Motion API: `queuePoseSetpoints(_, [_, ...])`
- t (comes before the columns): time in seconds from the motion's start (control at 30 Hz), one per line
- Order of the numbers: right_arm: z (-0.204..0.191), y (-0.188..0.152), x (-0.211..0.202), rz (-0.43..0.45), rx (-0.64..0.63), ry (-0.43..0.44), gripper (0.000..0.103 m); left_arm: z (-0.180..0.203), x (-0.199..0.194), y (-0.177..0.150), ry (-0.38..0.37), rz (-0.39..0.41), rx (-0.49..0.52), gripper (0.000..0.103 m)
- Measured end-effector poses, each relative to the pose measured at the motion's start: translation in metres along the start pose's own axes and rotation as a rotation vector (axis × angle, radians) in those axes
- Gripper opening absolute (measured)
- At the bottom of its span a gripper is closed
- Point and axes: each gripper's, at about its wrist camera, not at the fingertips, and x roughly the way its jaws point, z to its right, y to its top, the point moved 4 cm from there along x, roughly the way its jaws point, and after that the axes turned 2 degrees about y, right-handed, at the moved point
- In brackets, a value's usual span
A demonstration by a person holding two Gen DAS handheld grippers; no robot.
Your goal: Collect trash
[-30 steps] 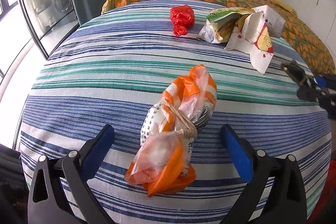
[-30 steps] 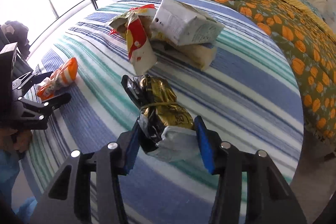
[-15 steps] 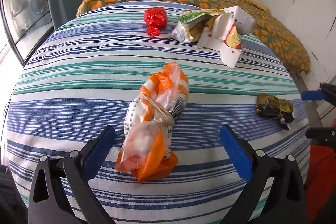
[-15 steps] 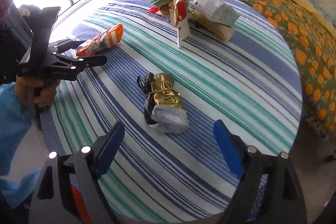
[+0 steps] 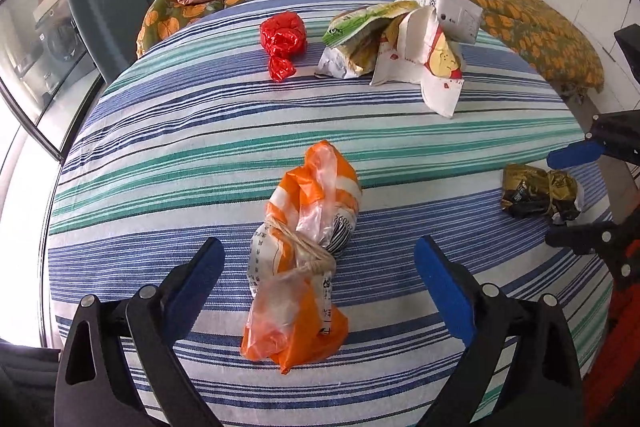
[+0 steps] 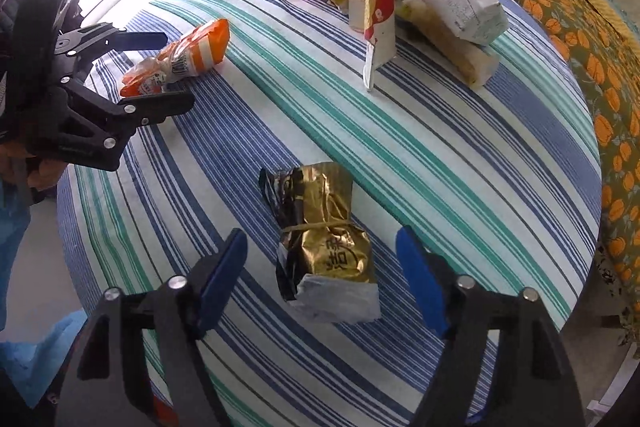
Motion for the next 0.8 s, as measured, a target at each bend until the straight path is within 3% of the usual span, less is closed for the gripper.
queuePoseSetpoints(0.03, [-0.001,-0.001,0.001,-0.006,-0.002,-0.01,0.045,0.0,0.0,0.0,0.007,0.001,0.001,0.094])
queuePoseSetpoints(0.1, [-0.001,-0.004,-0.001,0.006,-0.001,-0.037,0.044,0.0,-0.001,-0.001,0.02,0.004,-0.002,0.088])
queuePoseSetpoints(0.17, [-0.003,-0.008,-0.009,0.041,0.005,-0.039,0.044,-0.003,-0.001,-0.001,0.018,-0.002,-0.013,0.073])
queuePoseSetpoints(0.23, [-0.004,-0.016,-0.022,0.085,0.028,-0.024,0.043,-0.006,0.001,-0.001,0.022,-0.011,-0.031,0.05])
queuePoseSetpoints(0.37, [0.005,-0.04,-0.045,0.159,0.093,0.014,0.044,-0.002,-0.011,-0.001,-0.02,0.019,-0.081,0.048])
queuePoseSetpoints(0.5, [0.038,-0.076,-0.068,0.243,0.217,0.044,0.044,0.035,-0.036,0.003,-0.069,0.069,-0.057,0.047])
queuePoseSetpoints(0.63, [0.081,-0.136,-0.085,0.308,0.359,-0.015,0.044,0.098,-0.06,0.005,-0.163,0.096,-0.016,0.047])
queuePoseSetpoints(0.8, [0.146,-0.204,-0.097,0.328,0.541,-0.089,0.044,0.213,-0.077,0.014,-0.307,0.089,0.053,0.047])
